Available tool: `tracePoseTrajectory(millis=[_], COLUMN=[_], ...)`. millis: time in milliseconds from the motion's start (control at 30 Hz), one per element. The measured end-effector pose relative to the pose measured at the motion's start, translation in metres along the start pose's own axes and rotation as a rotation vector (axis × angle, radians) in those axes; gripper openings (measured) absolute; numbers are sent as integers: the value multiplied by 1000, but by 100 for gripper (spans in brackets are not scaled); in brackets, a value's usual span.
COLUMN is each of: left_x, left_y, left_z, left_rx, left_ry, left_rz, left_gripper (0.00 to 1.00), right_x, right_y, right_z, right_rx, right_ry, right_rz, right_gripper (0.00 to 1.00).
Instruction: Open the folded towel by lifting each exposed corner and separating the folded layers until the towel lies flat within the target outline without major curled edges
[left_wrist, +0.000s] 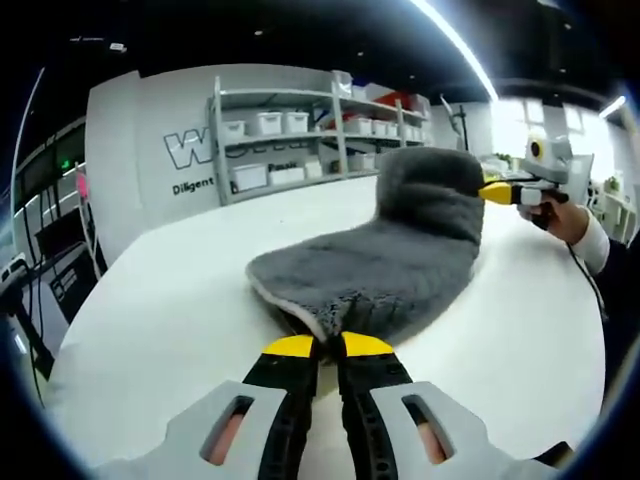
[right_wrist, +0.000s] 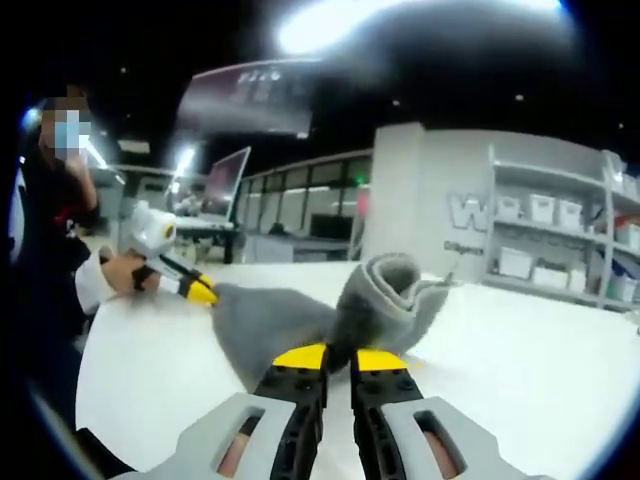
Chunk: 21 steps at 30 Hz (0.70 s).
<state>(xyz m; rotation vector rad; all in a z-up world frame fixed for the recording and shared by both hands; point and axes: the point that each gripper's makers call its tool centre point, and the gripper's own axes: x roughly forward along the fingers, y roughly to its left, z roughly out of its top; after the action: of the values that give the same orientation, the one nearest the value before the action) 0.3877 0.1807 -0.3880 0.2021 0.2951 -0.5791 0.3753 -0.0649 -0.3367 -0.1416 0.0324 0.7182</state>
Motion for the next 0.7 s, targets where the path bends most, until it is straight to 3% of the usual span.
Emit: tracePoseTrajectory(millis=[500, 700], left_x=[0, 1], left_y=[2, 3], left_z=[0, 0], left_rx=[9, 10], left_ry=[0, -1], left_rz=[2, -3], left_gripper=[8, 8], right_x=[-10, -16], right_y=[-6, -13], right_z=[-20, -26], right_rx=[10, 55], right_ry=[61, 72], right_rz=[-19, -24], right_gripper=[3, 4])
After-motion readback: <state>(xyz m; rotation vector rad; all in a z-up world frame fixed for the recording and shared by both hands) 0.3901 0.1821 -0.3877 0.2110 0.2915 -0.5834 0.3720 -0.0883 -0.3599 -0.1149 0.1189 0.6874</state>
